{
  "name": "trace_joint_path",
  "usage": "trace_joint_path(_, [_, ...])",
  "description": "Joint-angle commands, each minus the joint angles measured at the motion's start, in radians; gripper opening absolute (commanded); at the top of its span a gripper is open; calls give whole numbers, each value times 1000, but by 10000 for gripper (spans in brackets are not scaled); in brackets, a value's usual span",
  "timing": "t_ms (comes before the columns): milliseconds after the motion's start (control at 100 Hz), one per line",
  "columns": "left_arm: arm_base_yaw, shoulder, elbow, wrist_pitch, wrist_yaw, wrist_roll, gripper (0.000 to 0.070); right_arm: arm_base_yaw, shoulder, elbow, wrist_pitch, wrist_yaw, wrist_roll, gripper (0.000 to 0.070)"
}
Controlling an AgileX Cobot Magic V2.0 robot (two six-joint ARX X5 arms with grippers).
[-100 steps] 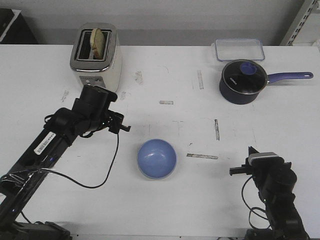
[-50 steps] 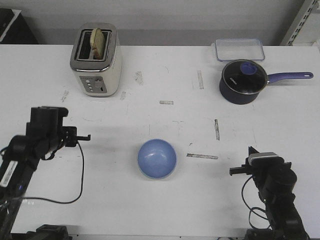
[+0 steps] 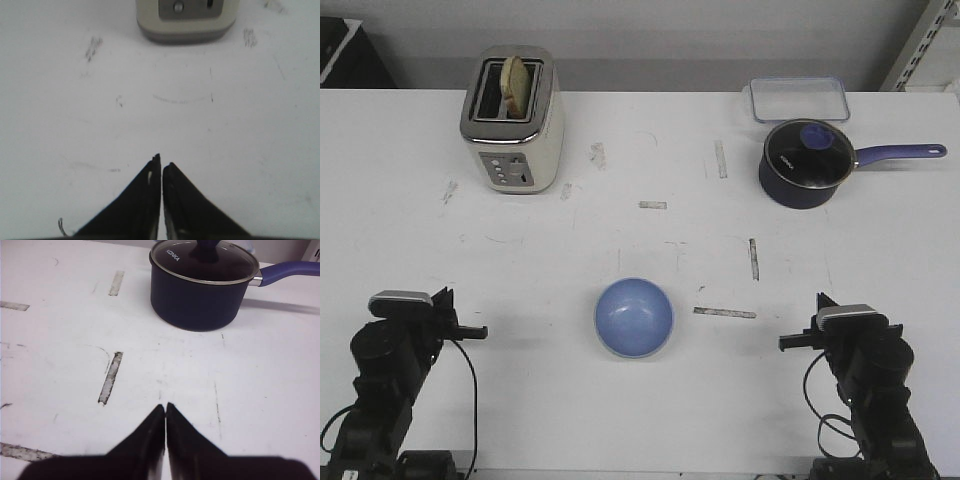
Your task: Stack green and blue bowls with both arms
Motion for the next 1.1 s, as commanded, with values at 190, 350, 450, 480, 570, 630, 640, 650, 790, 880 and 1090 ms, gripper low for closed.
trace_joint_path(190, [1,-153,-29,122,-76,30,1,2,3,4,18,0,14,0])
trace_joint_path(350, [0,-185,-29,104,-77,26,1,2,3,4,18,0,14,0])
trace_joint_path(450, [0,-197,-29,106,-77,23,1,2,3,4,18,0,14,0])
trace_joint_path(480, [0,-199,-29,108,-77,23,2,2,3,4,17,0,14,0])
trace_joint_path(570, [0,-204,-29,112,-77,23,2,2,3,4,17,0,14,0])
trace_joint_path(630, [0,-204,-29,112,-77,23,1,2,3,4,18,0,14,0])
trace_joint_path(640, [0,-204,-29,112,-77,23,1,2,3,4,18,0,14,0])
trace_joint_path(650, [0,-204,-29,112,-77,23,2,2,3,4,18,0,14,0])
trace_joint_path(790, [0,-204,-29,112,-77,23,2,2,3,4,18,0,14,0])
trace_joint_path(880, [0,-204,-29,112,-77,23,2,2,3,4,18,0,14,0])
trace_joint_path(1090, [1,-204,-29,97,-90,22,1,2,3,4,18,0,14,0])
